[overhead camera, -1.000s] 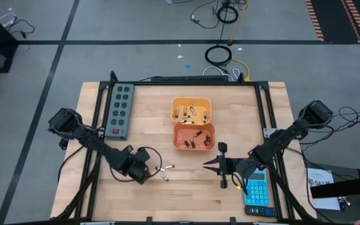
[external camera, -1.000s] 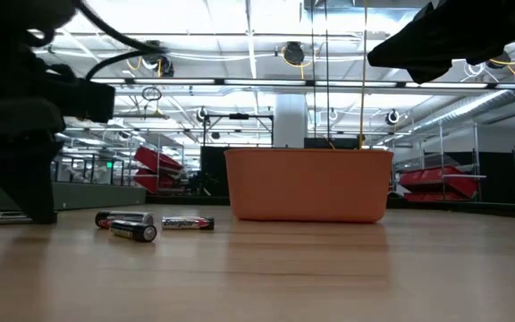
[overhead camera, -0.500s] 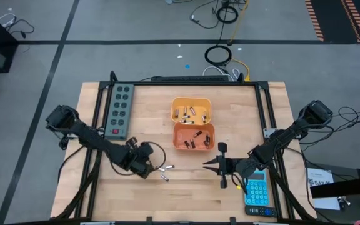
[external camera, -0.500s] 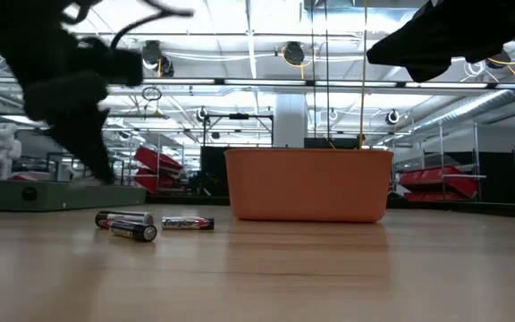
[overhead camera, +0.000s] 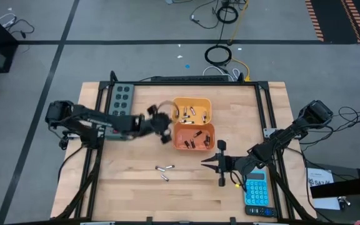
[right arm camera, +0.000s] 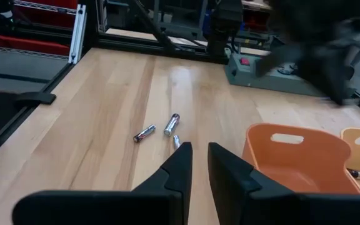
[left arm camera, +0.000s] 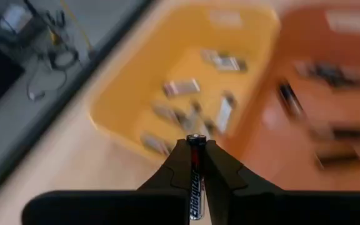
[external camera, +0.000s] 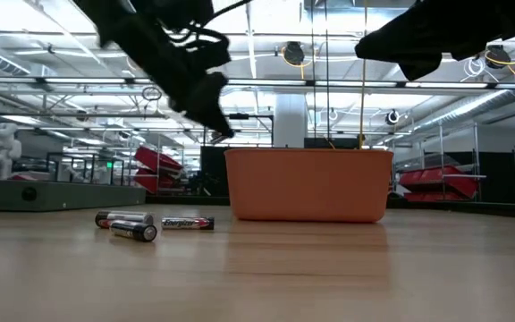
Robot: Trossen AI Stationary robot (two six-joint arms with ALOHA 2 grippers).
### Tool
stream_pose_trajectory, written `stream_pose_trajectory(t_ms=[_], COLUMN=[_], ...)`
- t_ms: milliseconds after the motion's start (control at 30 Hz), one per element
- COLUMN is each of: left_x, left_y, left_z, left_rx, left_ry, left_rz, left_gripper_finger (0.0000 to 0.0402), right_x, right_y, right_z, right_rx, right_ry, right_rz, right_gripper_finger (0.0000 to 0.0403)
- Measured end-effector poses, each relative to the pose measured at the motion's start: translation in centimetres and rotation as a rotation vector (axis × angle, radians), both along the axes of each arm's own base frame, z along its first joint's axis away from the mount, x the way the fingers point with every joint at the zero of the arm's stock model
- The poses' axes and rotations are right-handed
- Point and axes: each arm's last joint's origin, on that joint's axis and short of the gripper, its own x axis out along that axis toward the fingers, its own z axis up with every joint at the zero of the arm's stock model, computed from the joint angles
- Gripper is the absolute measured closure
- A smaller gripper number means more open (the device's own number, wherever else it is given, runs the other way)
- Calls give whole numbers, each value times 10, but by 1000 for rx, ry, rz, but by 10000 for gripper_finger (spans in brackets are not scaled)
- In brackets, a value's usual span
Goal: Sort batteries
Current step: Put the silver battery into the yellow bin
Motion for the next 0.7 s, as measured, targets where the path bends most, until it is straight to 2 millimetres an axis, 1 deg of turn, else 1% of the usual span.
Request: stream_pose_trajectory(t_ms=[100, 200, 267, 333, 433, 500, 600, 700], left_x=[5, 11, 15, 17, 20, 22, 20, 17], left_y=[27, 48, 59, 65, 66, 65, 55, 31], left_z=[9, 18, 21, 20, 22, 24, 34, 51], left_rx=[23, 23, 17, -7, -25, -35, -58, -117], left_ry=[-86, -214, -292, -319, -313, -288, -240, -195], left_rz=[-50, -91, -118, -160, -181, -187, -210, -315], left_gripper_finger=[381, 380, 360, 322, 261, 232, 210, 206], right_x=[1, 3, 5, 7, 9, 9, 9, 8], right_y=[1, 1, -1, -4, -7, -8, -7, -6], right_z=[-3, -8, -12, -14, -14, -14, -14, -15], right_rx=[-2, -10, -20, -23, -23, -23, -18, -21], right_ry=[9, 25, 38, 44, 49, 49, 54, 63], right_rz=[-1, -4, -13, -26, -31, -30, -9, -5], right_gripper_finger=[358, 358, 358, 358, 358, 358, 358, 358])
